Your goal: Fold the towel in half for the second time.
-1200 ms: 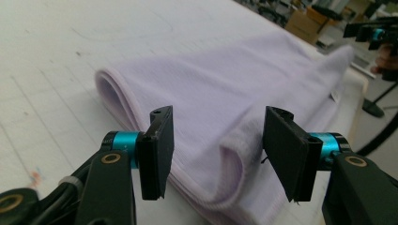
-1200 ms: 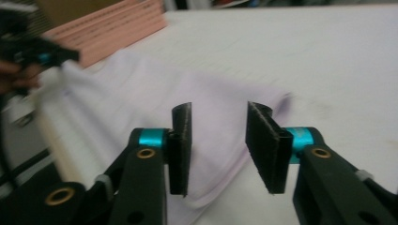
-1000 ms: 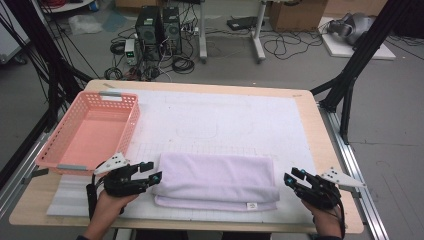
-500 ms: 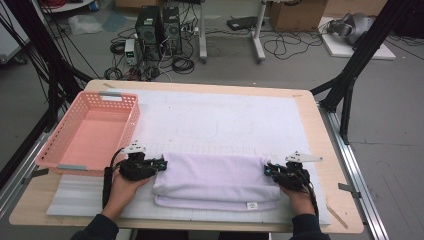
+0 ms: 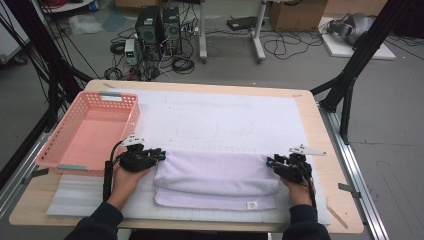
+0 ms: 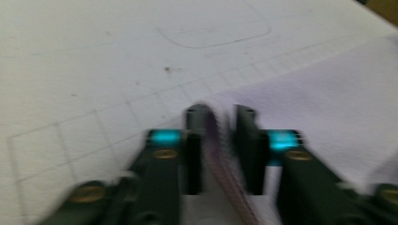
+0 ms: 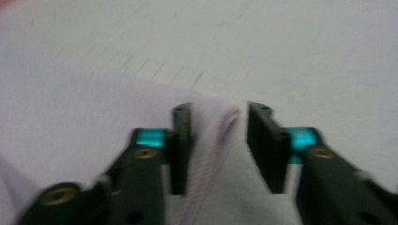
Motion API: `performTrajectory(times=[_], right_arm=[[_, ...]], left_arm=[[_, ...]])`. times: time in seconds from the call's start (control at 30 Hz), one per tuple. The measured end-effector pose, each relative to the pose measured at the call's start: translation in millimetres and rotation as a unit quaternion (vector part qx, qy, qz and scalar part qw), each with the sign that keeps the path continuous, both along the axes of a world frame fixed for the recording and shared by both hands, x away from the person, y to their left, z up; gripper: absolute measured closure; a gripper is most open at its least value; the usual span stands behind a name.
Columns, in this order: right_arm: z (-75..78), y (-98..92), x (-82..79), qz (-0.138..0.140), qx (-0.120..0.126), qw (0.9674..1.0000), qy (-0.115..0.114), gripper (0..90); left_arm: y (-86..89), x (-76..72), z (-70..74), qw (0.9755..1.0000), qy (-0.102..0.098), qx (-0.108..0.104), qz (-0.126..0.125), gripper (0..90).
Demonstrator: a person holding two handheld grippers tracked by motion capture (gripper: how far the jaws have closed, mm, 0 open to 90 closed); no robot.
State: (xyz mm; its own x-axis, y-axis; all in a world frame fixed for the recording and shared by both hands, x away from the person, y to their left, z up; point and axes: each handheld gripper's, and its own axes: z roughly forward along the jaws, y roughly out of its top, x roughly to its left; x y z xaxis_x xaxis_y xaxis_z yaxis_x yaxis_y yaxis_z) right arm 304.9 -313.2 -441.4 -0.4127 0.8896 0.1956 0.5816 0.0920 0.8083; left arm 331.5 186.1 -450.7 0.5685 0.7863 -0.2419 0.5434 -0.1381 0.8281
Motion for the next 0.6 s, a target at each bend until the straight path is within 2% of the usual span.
performTrajectory(times=[0.03, 0.07, 0.1, 0.13, 0.17, 0.2, 0.23, 0.27, 0.3, 0.33, 0.37, 0.43, 0.47, 0.5, 0.53, 0.57, 0.6], right_arm=[[2.2, -3.6, -0.3, -0.01, 0.015, 0.9998, -0.012, 45.7], [4.3, -6.4, 0.2, -0.014, 0.028, 0.9993, -0.021, 42.1], [5.1, -6.9, 3.9, 0.005, 0.026, 0.9993, -0.026, 40.2], [3.1, -4.5, 6.5, 0.02, 0.022, 0.9994, -0.02, 40.1], [3.1, -4.5, 6.5, 0.02, 0.022, 0.9994, -0.02, 40.1], [0.4, 0.0, 8.7, 0.033, 0.01, 0.9994, -0.008, 40.1], [-6.5, 10.1, 14.8, 0.054, -0.039, 0.9977, 0.01, 40.7], [-8.8, 12.3, 16.9, 0.059, -0.055, 0.9966, 0.015, 41.7], [-10.2, 13.4, 18.8, 0.061, -0.059, 0.9962, 0.022, 41.6], [-10.2, 13.4, 18.8, 0.061, -0.059, 0.9962, 0.022, 41.6], [-9.6, 12.6, 19.5, 0.06, -0.058, 0.9963, 0.021, 41.4], [-10.5, 11.0, 20.1, 0.061, -0.05, 0.9966, 0.025, 41.3], [-10.1, 12.2, 19.6, 0.061, -0.054, 0.9964, 0.025, 41.1], [-10.2, 13.9, 18.8, 0.062, -0.064, 0.9958, 0.021, 42.6], [-10.2, 13.9, 18.8, 0.062, -0.064, 0.9958, 0.021, 42.6], [-10.0, 14.1, 18.2, 0.065, -0.062, 0.9958, 0.022, 47.7], [-10.2, 13.5, 18.0, 0.076, -0.056, 0.9954, 0.019, 57.1]], left_arm=[[0.9, 1.3, -0.2, 1.0, -0.007, -0.002, -0.006, 53.9], [0.7, 2.5, -0.3, 0.9999, -0.012, -0.011, -0.001, 51.1], [0.1, 5.2, -0.1, 0.9997, -0.012, -0.022, -0.004, 45.0], [0.1, 5.2, -0.1, 0.9997, -0.012, -0.022, -0.004, 44.4], [-1.6, 7.6, 0.1, 0.9997, -0.006, -0.02, -0.011, 44.4], [-4.3, 9.9, 0.6, 0.9997, -0.004, -0.014, -0.018, 42.7], [-7.5, 11.9, 0.9, 0.9996, -0.006, -0.007, -0.026, 42.4], [-9.8, 12.8, 0.3, 0.9995, -0.008, -0.006, -0.029, 42.7], [-16.3, 16.2, -1.0, 0.9991, 0.006, 0.017, -0.04, 43.6], [-16.3, 16.2, -1.0, 0.9991, 0.006, 0.017, -0.04, 44.7], [-19.9, 18.0, -2.2, 0.9983, 0.015, 0.03, -0.048, 44.7], [-22.6, 17.7, -2.2, 0.9975, 0.015, 0.04, -0.056, 57.1], [-22.6, 18.0, -2.2, 0.9971, 0.015, 0.04, -0.062, 63.8], [-20.9, 18.4, -2.4, 0.9971, 0.021, 0.031, -0.066, 71.7], [-20.9, 18.4, -2.4, 0.9971, 0.021, 0.031, -0.066, 73.8], [-19.9, 18.8, -2.6, 0.9972, 0.023, 0.025, -0.066, 73.8], [-18.8, 19.0, -2.8, 0.9972, 0.026, 0.021, -0.066, 76.4]])
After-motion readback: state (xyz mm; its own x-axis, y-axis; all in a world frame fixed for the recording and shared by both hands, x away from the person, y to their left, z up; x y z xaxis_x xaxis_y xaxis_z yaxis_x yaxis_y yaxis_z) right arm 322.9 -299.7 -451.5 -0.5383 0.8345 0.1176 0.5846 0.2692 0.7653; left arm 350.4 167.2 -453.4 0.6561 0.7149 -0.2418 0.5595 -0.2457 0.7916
